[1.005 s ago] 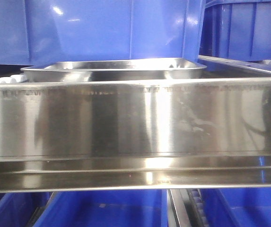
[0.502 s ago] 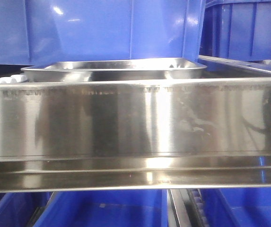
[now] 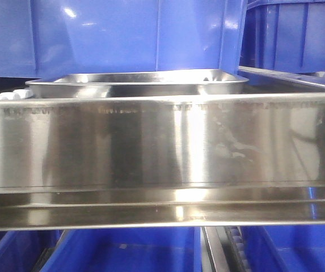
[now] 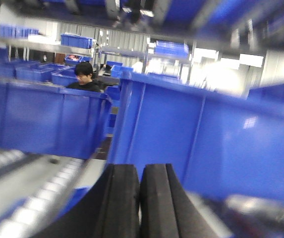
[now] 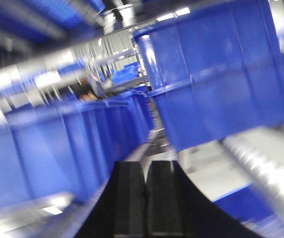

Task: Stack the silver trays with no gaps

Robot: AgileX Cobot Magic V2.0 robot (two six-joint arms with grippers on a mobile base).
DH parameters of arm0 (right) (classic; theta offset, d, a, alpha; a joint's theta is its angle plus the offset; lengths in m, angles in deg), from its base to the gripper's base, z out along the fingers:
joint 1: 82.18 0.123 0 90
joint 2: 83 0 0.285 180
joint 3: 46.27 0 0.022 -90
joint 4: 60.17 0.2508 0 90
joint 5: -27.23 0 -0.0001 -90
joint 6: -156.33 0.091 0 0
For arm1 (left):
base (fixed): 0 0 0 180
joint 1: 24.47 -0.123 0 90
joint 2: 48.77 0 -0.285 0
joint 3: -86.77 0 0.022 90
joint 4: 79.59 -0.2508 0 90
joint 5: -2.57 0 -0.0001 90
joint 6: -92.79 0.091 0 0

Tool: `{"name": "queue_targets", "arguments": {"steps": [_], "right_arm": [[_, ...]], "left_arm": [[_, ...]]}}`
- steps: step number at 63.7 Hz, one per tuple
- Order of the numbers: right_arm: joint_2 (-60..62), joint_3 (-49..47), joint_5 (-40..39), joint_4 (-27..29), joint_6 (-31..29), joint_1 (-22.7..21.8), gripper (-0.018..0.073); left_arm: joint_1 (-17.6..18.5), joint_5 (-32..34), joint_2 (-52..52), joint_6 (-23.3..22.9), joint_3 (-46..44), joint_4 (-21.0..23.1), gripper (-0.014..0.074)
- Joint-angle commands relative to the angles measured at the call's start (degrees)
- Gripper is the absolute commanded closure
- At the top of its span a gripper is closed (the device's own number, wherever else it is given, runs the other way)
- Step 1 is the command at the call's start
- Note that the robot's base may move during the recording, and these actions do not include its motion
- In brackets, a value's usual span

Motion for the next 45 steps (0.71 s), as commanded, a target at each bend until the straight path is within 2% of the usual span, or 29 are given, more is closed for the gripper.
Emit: {"name": "queue_targets", "arguments": {"steps": [1,13,18,24,32,38,45], "right_arm": [[0.2,0.0,-0.4,3.4,4.3,0.1,0.0638],[0.2,-1.7,2.6,3.4,5.0,0.1,0.0638],[0.2,-4.7,7.4,3.3,5.0,0.2,0.0638],[0.2,-9.0,16.8,2.2,3.8,0.2,0.0638],[0.2,-16.3,27.3,2.2,-6.5,0.2,0.0638],[-1.6,-20.1,28.9,2.0,-7.6,0.2,0.0638],[-6.9,-23.9,29.7,2.0,-7.6,0.2,0.0638]], "left_arm": [[0.3,1.8,-0.2,-6.9,-0.1,5.5,0.0592],[0.3,7.6,-0.2,-7.7,-0.1,6.0,0.0592],[0.3,6.7,-0.2,-7.7,-1.6,6.0,0.0592],[0.3,-2.1,-0.2,-7.7,-6.1,5.9,0.0592],[0.3,-19.2,-0.2,-7.7,-13.0,5.9,0.0592],[0.4,-24.8,-0.2,-7.5,-16.6,5.9,0.0592],[0.4,-26.2,-0.2,-6.8,-18.8,5.9,0.0592]]}}
